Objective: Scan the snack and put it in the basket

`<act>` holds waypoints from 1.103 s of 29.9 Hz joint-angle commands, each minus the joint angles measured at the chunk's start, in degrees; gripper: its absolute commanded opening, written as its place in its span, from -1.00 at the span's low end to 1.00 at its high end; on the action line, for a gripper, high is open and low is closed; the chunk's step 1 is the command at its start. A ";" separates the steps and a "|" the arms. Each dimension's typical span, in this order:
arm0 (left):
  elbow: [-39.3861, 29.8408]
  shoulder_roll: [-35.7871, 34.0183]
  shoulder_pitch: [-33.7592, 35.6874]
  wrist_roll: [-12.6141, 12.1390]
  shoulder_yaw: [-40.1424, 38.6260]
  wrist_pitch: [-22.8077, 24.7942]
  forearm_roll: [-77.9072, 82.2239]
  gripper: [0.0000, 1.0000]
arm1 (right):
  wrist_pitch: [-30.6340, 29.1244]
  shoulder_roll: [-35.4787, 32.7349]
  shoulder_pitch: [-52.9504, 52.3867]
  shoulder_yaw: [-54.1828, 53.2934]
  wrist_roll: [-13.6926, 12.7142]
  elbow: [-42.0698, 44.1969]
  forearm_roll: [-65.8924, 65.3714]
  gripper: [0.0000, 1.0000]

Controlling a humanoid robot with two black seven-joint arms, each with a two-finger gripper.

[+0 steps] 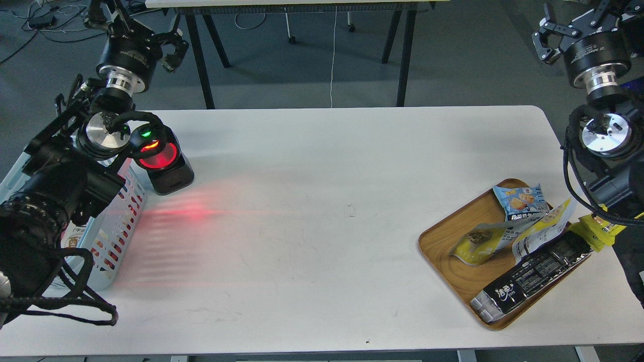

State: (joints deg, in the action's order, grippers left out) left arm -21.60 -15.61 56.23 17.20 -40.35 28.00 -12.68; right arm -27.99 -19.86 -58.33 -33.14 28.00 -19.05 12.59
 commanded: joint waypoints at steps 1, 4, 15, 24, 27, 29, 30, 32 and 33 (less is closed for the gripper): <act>-0.02 -0.03 -0.25 0.02 0.01 0.00 0.02 0.99 | -0.01 0.17 0.14 -0.08 0.00 -0.37 -0.02 0.97; -0.02 -0.21 -0.34 -0.06 -0.08 0.00 0.02 0.99 | -0.01 0.44 0.05 0.18 0.00 -2.73 -0.54 0.97; -0.54 -2.67 -0.25 0.03 -0.08 0.00 -0.07 0.99 | -0.01 -11.95 -18.99 20.98 0.00 -19.78 -25.22 0.97; -0.72 -3.37 -0.34 -0.06 0.18 0.00 0.02 0.99 | -0.01 -12.75 -40.53 45.34 0.00 -40.17 -49.48 0.96; -0.72 -3.81 -0.34 -0.06 0.18 0.00 0.02 0.99 | -0.01 -11.87 -46.86 51.58 0.00 -47.45 -58.87 0.96; -0.72 -4.51 -0.34 -0.06 0.18 0.00 0.02 0.99 | 1.78 -12.39 -49.42 56.14 0.00 -55.08 -64.68 0.95; -0.72 -4.78 -0.34 -0.06 0.18 0.00 0.02 0.99 | 3.89 -12.66 -50.47 58.43 0.00 -58.69 -67.58 0.95; -0.72 -5.04 -0.34 0.03 0.18 0.00 0.02 0.99 | 8.90 -14.67 -52.67 63.79 0.00 -66.60 -74.43 0.95; -0.72 -5.22 -0.34 0.03 0.18 0.00 0.11 0.99 | 10.92 -16.42 -53.55 66.51 0.00 -70.73 -78.81 0.95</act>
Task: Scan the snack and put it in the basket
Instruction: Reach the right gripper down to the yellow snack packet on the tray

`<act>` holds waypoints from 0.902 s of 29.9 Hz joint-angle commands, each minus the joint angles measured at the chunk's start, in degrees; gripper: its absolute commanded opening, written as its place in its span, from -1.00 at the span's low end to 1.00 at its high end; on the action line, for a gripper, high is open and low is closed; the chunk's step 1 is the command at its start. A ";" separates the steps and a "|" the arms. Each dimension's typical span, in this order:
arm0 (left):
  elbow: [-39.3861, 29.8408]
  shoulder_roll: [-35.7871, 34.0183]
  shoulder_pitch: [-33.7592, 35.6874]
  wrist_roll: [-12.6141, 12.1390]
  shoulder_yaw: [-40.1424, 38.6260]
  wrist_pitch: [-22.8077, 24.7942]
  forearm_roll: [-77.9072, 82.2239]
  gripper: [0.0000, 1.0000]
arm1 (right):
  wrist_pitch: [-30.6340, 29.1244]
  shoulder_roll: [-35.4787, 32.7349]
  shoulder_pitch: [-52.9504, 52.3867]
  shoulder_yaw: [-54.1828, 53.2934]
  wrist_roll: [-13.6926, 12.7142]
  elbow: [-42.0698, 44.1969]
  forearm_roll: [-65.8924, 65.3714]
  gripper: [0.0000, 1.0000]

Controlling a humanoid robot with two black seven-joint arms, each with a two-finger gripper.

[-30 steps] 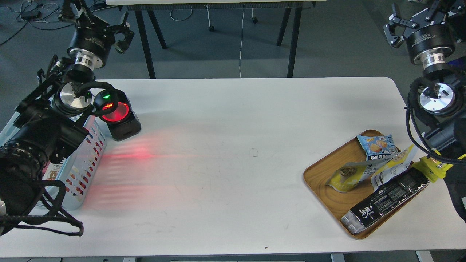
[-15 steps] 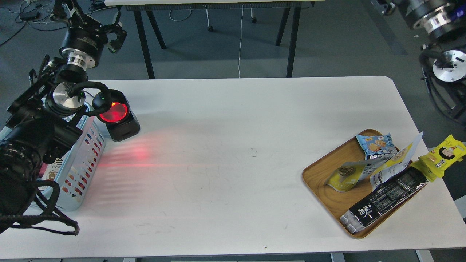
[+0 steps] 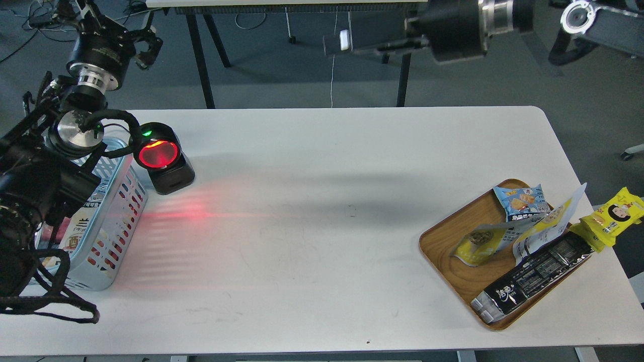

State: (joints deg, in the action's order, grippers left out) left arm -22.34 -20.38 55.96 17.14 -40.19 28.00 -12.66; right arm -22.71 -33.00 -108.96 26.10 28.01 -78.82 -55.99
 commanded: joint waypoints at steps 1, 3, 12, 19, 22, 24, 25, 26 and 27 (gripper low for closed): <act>0.02 -0.80 -0.15 0.09 0.02 0.00 0.09 0.99 | 7.05 -4.78 -3.62 9.13 -0.01 -14.66 -14.98 0.95; 0.10 -1.41 -0.41 0.09 0.02 0.00 0.09 0.99 | 8.11 -6.20 -3.80 11.34 -0.01 -18.02 -23.50 0.95; 0.10 -1.15 -1.73 0.26 -0.16 0.00 0.09 0.99 | 12.33 -6.90 0.05 17.50 -0.01 -18.30 -51.83 0.84; 0.10 -0.89 -2.08 0.26 -0.16 0.00 0.09 0.99 | 12.33 -7.08 6.12 18.02 -0.01 -13.30 -60.63 0.49; 0.10 -0.80 -2.08 0.26 -0.16 0.00 0.09 0.99 | 12.33 -7.17 8.40 18.02 -0.01 -9.26 -63.89 0.37; 0.19 -0.71 -2.08 0.26 -0.16 0.00 0.09 0.99 | 12.42 -7.08 9.38 17.94 -0.01 -7.49 -64.42 0.32; 0.19 -0.71 -2.08 0.26 -0.16 0.00 0.09 0.99 | 12.34 -7.08 9.64 18.02 -0.01 -7.31 -64.42 0.31; 0.19 -0.71 -2.08 0.26 -0.16 0.00 0.09 0.99 | 12.42 -7.17 10.16 18.02 -0.01 -7.31 -64.51 0.30; 0.19 -0.71 -2.08 0.26 -0.16 0.00 0.09 0.99 | 12.34 -7.26 10.60 18.02 -0.01 -7.40 -64.59 0.25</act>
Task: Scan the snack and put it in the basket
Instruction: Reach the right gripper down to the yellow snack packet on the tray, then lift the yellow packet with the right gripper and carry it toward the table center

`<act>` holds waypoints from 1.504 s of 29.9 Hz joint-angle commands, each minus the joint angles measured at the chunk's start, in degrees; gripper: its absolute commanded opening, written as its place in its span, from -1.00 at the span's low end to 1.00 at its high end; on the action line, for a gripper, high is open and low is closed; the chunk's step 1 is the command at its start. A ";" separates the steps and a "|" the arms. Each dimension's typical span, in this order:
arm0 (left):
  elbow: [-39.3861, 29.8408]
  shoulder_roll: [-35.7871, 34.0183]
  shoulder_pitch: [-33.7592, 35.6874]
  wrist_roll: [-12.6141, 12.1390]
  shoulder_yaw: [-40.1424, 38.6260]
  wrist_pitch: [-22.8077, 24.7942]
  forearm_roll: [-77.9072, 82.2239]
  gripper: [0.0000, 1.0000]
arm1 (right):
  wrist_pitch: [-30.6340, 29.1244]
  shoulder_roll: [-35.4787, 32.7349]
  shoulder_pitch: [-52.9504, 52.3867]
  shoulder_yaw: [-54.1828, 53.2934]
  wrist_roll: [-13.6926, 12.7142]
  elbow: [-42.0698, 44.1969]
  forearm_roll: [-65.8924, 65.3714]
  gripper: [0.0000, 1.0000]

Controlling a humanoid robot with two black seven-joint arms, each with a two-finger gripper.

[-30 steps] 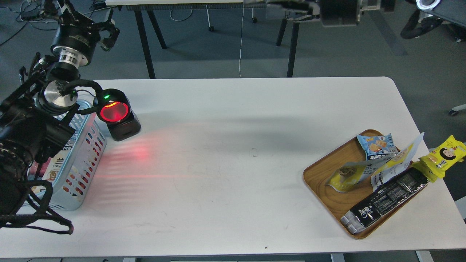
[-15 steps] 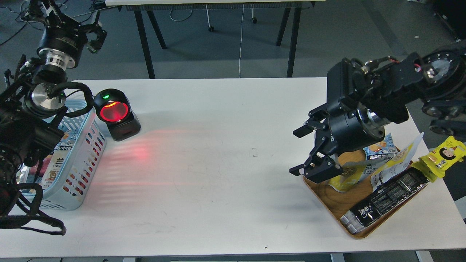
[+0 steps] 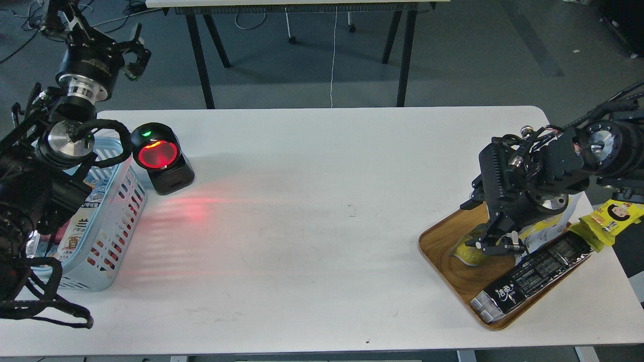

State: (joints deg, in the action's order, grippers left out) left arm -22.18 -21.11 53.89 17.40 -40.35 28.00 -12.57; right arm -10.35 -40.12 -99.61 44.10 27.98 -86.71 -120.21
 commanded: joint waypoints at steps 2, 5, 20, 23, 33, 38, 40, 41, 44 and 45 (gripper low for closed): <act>0.12 0.01 -0.01 0.00 0.00 0.00 0.00 0.99 | -0.02 -0.83 2.14 0.03 0.02 0.58 -0.55 0.16; 0.21 -0.07 -0.01 0.00 0.00 0.00 0.00 0.99 | -0.02 -1.01 2.49 0.03 0.02 0.75 -1.60 -0.22; 0.30 0.10 -0.01 0.00 0.00 0.00 0.00 0.99 | -0.54 -2.41 0.65 -0.41 0.02 1.37 -1.34 -1.00; 0.30 0.10 0.08 0.00 0.00 0.00 0.00 0.99 | -0.54 -3.20 -0.58 -0.33 0.02 1.11 -1.43 -1.00; 0.30 -0.16 0.17 0.00 0.00 0.00 0.00 0.99 | -0.46 -4.79 -5.42 -7.68 0.02 0.66 0.23 -1.00; 0.30 -0.25 0.08 0.00 0.09 0.00 0.00 0.99 | -0.98 0.11 -3.05 -16.83 0.02 1.54 4.37 -1.00; 0.30 -0.08 0.17 -0.09 0.09 0.00 0.00 0.99 | -0.98 5.73 -1.21 -19.65 0.02 3.64 4.46 -1.00; 0.30 -0.08 0.17 -0.09 0.18 0.00 0.00 0.99 | -0.98 7.50 -0.59 -20.53 0.02 4.79 4.46 -1.00; 0.30 0.01 0.17 -0.09 0.18 0.00 0.00 0.99 | -0.98 11.90 0.47 -22.21 0.02 9.00 4.46 -1.00; 0.30 0.01 0.17 -0.09 0.18 0.00 0.00 0.99 | -0.98 13.91 0.91 -22.38 0.02 10.58 4.46 -1.00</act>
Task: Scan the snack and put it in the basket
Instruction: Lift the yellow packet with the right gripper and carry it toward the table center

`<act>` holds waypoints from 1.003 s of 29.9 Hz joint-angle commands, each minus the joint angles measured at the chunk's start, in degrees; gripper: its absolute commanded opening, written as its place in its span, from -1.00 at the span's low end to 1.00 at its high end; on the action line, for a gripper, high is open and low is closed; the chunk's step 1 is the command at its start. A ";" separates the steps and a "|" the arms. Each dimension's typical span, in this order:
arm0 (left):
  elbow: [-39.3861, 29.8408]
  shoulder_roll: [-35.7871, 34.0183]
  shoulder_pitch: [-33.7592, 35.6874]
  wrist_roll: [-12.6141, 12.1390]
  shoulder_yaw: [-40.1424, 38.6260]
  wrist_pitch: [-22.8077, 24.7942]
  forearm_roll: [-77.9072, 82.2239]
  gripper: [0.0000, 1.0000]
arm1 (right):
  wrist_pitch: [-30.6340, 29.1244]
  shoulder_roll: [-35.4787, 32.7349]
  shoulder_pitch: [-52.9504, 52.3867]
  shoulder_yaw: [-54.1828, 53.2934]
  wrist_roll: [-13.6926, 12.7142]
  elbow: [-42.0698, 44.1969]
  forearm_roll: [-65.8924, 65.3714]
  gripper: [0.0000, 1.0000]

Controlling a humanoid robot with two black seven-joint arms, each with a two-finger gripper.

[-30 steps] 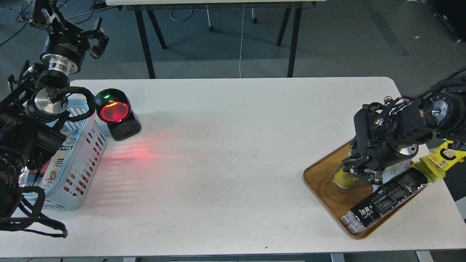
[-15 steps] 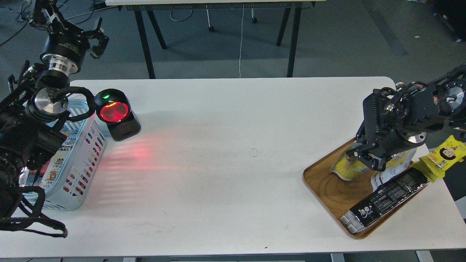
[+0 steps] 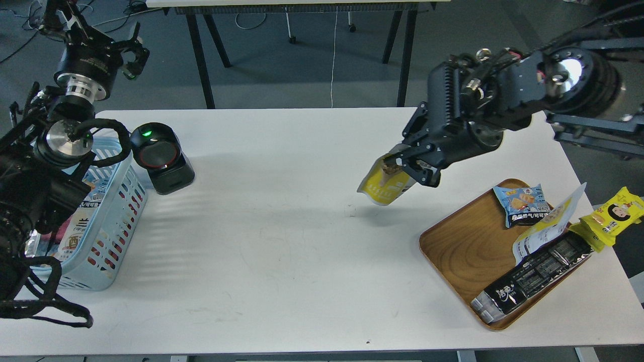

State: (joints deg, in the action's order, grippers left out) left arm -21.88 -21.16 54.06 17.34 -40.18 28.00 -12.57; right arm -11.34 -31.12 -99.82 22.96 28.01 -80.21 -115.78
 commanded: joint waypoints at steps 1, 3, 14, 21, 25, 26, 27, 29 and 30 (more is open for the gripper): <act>-0.01 0.06 -0.01 -0.11 0.01 0.00 0.00 0.99 | 0.01 6.93 1.64 -1.34 -0.01 5.40 0.03 -1.00; -0.01 -0.20 -0.01 -0.02 0.01 0.00 0.00 0.99 | 0.01 10.97 3.05 -1.69 -0.01 8.12 0.12 -1.00; 0.08 -0.55 0.26 -0.02 0.01 0.00 0.09 0.99 | 0.01 21.89 8.76 -2.92 -0.01 16.49 0.12 -1.00; 0.08 -0.73 -0.10 0.06 -0.08 0.00 0.00 0.99 | 0.01 23.03 9.64 -2.92 -0.01 16.49 0.12 -0.98; 0.17 -0.73 -0.18 0.07 -0.08 0.00 0.00 0.99 | 0.01 23.03 9.64 -2.92 -0.01 16.49 0.12 -0.87; 0.08 -0.73 -0.18 0.07 -0.16 0.00 0.00 0.99 | 0.01 23.03 9.73 -2.92 -0.01 16.49 0.20 -0.76; 0.08 -0.73 -0.18 0.07 -0.16 0.00 0.00 0.99 | 0.01 23.03 9.91 -3.01 -0.01 16.40 0.38 -0.62; 0.08 -0.64 -0.10 0.07 -0.16 0.00 0.00 0.99 | 0.01 23.03 9.91 -3.10 -0.01 16.22 1.69 -0.30; 0.08 -0.64 -0.10 0.07 -0.16 0.00 0.00 0.99 | 0.01 23.03 9.82 -3.10 -0.01 16.22 2.57 -0.21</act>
State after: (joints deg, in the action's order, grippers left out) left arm -21.77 -21.88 53.91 17.40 -40.33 28.00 -12.54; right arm -11.34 -8.09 -89.93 19.93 28.00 -63.79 -115.03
